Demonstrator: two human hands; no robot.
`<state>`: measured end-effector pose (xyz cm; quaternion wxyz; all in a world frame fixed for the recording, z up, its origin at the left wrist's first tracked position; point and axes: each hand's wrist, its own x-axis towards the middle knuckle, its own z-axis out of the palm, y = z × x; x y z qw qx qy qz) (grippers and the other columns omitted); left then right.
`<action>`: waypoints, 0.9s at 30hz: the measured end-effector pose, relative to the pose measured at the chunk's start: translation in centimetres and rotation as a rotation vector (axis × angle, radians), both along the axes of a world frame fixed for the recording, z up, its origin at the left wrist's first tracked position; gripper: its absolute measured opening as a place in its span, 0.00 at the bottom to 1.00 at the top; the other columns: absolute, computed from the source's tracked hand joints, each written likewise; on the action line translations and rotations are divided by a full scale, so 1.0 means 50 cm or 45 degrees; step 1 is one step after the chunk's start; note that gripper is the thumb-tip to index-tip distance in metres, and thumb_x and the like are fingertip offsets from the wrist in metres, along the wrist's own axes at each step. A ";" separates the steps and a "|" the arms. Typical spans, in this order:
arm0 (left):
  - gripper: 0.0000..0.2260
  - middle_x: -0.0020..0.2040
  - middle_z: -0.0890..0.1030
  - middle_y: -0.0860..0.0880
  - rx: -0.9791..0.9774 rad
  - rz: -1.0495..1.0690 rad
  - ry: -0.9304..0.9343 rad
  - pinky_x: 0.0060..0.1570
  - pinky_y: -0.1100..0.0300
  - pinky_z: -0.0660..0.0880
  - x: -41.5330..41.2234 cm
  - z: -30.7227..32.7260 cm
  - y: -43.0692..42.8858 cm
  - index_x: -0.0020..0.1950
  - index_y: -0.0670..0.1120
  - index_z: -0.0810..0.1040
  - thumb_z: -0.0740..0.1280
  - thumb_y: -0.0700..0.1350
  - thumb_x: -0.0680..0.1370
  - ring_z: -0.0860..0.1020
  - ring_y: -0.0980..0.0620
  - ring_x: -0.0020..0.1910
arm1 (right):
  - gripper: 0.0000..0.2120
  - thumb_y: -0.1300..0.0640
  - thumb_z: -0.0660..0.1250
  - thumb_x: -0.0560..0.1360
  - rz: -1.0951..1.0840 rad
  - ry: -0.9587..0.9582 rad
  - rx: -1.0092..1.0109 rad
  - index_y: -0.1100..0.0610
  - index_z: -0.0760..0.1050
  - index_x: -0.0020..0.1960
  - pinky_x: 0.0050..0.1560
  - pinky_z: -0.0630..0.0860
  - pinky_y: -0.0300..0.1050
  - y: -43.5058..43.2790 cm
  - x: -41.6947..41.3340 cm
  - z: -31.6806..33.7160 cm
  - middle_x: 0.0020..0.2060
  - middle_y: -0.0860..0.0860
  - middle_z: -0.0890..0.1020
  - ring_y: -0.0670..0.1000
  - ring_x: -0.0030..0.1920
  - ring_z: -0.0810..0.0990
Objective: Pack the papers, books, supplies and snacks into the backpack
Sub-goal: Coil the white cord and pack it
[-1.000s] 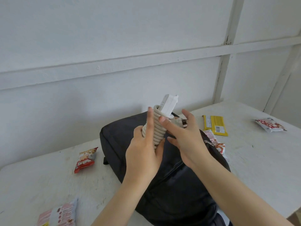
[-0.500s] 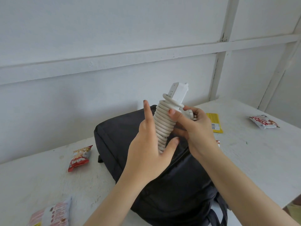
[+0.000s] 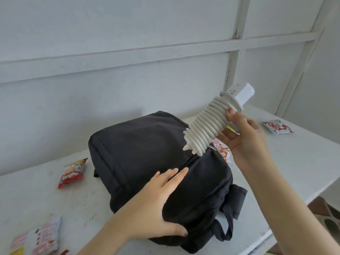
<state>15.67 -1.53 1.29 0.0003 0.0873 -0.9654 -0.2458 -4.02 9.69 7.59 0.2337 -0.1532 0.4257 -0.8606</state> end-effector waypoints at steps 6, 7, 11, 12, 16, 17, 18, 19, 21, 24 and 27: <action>0.41 0.74 0.53 0.67 -0.134 0.186 0.545 0.69 0.70 0.53 -0.011 0.004 -0.042 0.73 0.65 0.47 0.72 0.47 0.72 0.53 0.67 0.72 | 0.30 0.55 0.72 0.67 -0.031 -0.074 -0.074 0.68 0.69 0.64 0.54 0.78 0.58 0.046 -0.003 -0.016 0.55 0.59 0.79 0.60 0.52 0.82; 0.42 0.75 0.54 0.60 -0.293 0.235 0.612 0.70 0.66 0.54 -0.015 0.001 -0.052 0.74 0.63 0.47 0.72 0.45 0.72 0.54 0.63 0.73 | 0.25 0.55 0.70 0.68 -0.024 -0.085 -0.091 0.66 0.72 0.60 0.54 0.79 0.56 0.052 -0.006 -0.018 0.53 0.58 0.80 0.58 0.50 0.83; 0.25 0.69 0.67 0.44 -0.903 -0.036 0.823 0.67 0.55 0.63 -0.018 -0.027 -0.069 0.75 0.51 0.59 0.60 0.37 0.79 0.68 0.48 0.66 | 0.21 0.54 0.69 0.68 -0.012 -0.062 -0.116 0.65 0.72 0.57 0.53 0.79 0.55 0.070 -0.015 -0.019 0.53 0.58 0.81 0.57 0.48 0.84; 0.22 0.65 0.71 0.46 -1.007 -0.176 0.813 0.64 0.57 0.65 -0.014 -0.034 -0.073 0.74 0.51 0.61 0.56 0.37 0.81 0.71 0.49 0.62 | 0.24 0.54 0.69 0.69 -0.019 -0.052 -0.107 0.67 0.70 0.60 0.53 0.79 0.56 0.071 -0.016 -0.020 0.55 0.60 0.79 0.58 0.49 0.83; 0.18 0.54 0.81 0.49 -1.105 -0.334 0.683 0.56 0.58 0.69 -0.006 -0.036 -0.081 0.69 0.47 0.69 0.58 0.39 0.79 0.74 0.51 0.55 | 0.33 0.54 0.70 0.70 -0.009 -0.002 -0.073 0.71 0.64 0.67 0.56 0.76 0.61 0.072 -0.015 -0.032 0.62 0.64 0.76 0.62 0.53 0.81; 0.17 0.51 0.82 0.49 -1.062 -0.282 0.670 0.54 0.59 0.69 -0.005 -0.031 -0.078 0.67 0.46 0.71 0.57 0.39 0.78 0.74 0.51 0.54 | 0.36 0.52 0.72 0.68 -0.006 0.017 -0.049 0.72 0.64 0.67 0.57 0.75 0.61 0.072 -0.013 -0.035 0.62 0.65 0.75 0.63 0.54 0.81; 0.17 0.48 0.82 0.50 -0.999 -0.210 0.642 0.53 0.60 0.68 -0.004 -0.026 -0.073 0.66 0.46 0.73 0.57 0.40 0.78 0.75 0.51 0.51 | 0.41 0.50 0.75 0.64 0.003 0.041 -0.025 0.73 0.64 0.66 0.57 0.75 0.61 0.073 -0.012 -0.038 0.61 0.66 0.75 0.64 0.54 0.80; 0.18 0.44 0.82 0.51 -0.951 -0.137 0.607 0.51 0.60 0.69 -0.002 -0.021 -0.065 0.66 0.45 0.73 0.58 0.44 0.77 0.76 0.51 0.49 | 0.46 0.48 0.78 0.59 0.014 0.063 -0.001 0.73 0.64 0.65 0.56 0.76 0.61 0.073 -0.010 -0.041 0.61 0.66 0.75 0.65 0.55 0.80; 0.25 0.39 0.81 0.53 -0.939 -0.033 0.513 0.48 0.59 0.72 -0.004 -0.019 -0.050 0.68 0.45 0.71 0.62 0.56 0.75 0.77 0.52 0.44 | 0.52 0.45 0.81 0.53 0.036 0.088 0.040 0.73 0.64 0.65 0.54 0.77 0.59 0.071 -0.010 -0.043 0.60 0.66 0.76 0.65 0.55 0.80; 0.45 0.32 0.79 0.55 -0.992 0.031 0.372 0.40 0.60 0.76 -0.020 -0.014 -0.047 0.68 0.45 0.69 0.74 0.67 0.58 0.77 0.54 0.36 | 0.47 0.44 0.83 0.50 0.062 0.101 0.068 0.67 0.68 0.59 0.50 0.80 0.57 0.062 -0.012 -0.043 0.56 0.63 0.80 0.62 0.50 0.82; 0.51 0.28 0.73 0.57 -0.951 0.055 0.269 0.36 0.64 0.72 -0.029 0.010 -0.059 0.70 0.48 0.67 0.76 0.67 0.52 0.73 0.57 0.32 | 0.45 0.44 0.83 0.48 0.093 0.128 0.065 0.61 0.68 0.56 0.45 0.82 0.54 0.052 -0.014 -0.042 0.52 0.60 0.81 0.61 0.48 0.83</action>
